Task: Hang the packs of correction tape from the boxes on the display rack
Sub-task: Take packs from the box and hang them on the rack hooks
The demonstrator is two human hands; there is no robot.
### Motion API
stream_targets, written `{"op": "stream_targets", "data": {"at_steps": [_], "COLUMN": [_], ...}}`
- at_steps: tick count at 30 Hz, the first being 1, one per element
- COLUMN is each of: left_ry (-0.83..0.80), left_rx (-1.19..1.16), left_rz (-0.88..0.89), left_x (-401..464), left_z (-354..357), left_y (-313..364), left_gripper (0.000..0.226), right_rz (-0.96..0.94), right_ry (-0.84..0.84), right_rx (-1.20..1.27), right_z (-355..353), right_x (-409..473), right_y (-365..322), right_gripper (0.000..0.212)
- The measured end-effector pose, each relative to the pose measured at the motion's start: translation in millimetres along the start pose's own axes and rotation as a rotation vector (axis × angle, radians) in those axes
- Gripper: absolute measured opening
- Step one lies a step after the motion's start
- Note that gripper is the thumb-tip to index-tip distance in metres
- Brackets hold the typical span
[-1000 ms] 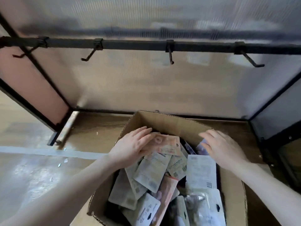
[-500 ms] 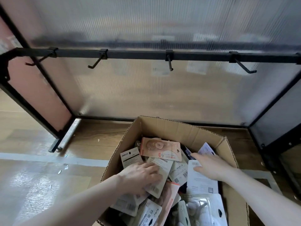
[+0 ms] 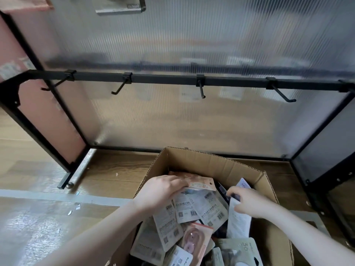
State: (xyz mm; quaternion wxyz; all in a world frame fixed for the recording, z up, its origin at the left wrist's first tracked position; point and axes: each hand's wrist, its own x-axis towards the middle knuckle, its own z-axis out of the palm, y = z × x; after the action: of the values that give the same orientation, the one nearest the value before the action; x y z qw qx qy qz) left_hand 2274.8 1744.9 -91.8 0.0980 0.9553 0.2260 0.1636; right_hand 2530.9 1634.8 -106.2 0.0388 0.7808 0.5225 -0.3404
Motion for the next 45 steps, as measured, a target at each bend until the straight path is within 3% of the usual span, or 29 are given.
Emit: {"op": "stream_targets", "data": {"at_steps": [3, 7, 9, 12, 17, 19, 20, 22, 23, 26, 27, 33, 37, 42, 45], "left_ry": [0.085, 0.109, 0.094, 0.035, -0.091, -0.199, -0.260, -0.345, -0.367, -0.390, -0.386, -0.571, -0.639, -0.659, -0.666], "left_rx": [-0.085, -0.199, -0.250, -0.277, -0.193, -0.131, -0.096, 0.000, 0.051, 0.168, 0.207, 0.368, 0.347, 0.312, 0.319], "left_rz": [-0.167, -0.335, -0.384, -0.416, -0.382, -0.362, -0.348, -0.328, -0.324, -0.314, -0.308, -0.164, -0.111, -0.134, -0.163], "left_x": [5, 7, 7, 6, 6, 5, 3, 1, 1, 2, 3, 4, 5, 5, 6], "left_z": [-16, -25, -26, -25, -22, -19, -16, -13, -13, -10, -11, 8, 18, 21, 19], "left_y": [-2, -10, -11, -10, -8, -8, -8, -10, -12, -10, -7, -4, 3, 9, 11], "left_gripper": [0.033, 0.018, 0.016, 0.016, 0.015, 0.032, 0.044, 0.056, 0.056, 0.045, 0.042, 0.064, 0.060, 0.054, 0.047], "right_rz": [0.019, 0.184, 0.148, -0.053, -0.161, -0.209, -0.192, -0.083, -0.025, 0.152, 0.202, 0.392, 0.433, 0.380, 0.229], "right_ry": [0.081, -0.023, -0.035, 0.021, 0.167, 0.122, 0.072, -0.017, -0.045, -0.115, -0.161, -0.365, -0.332, -0.127, -0.035], "right_rx": [0.196, 0.439, 0.438, 0.286, 0.247, 0.271, 0.282, 0.234, 0.203, 0.203, 0.200, 0.304, 0.380, 0.537, 0.580], "right_z": [-14, -34, -34, -32, -24, -13, -7, 7, 13, 26, 28, 39, 46, 62, 66], "right_x": [-7, -17, -22, -32, -23, -23, -21, -14, -9, -2, -1, -2, -1, 10, 14], "right_y": [-2, -10, -4, 1, -10, -21, -23, -25, -25, -22, -21, -9, -4, -1, 4], "right_gripper": [0.032, 0.007, 0.016, 0.039, 0.039, 0.039, 0.054, 0.077, 0.073, 0.020, 0.019, 0.055, 0.075, 0.068, 0.074]}}
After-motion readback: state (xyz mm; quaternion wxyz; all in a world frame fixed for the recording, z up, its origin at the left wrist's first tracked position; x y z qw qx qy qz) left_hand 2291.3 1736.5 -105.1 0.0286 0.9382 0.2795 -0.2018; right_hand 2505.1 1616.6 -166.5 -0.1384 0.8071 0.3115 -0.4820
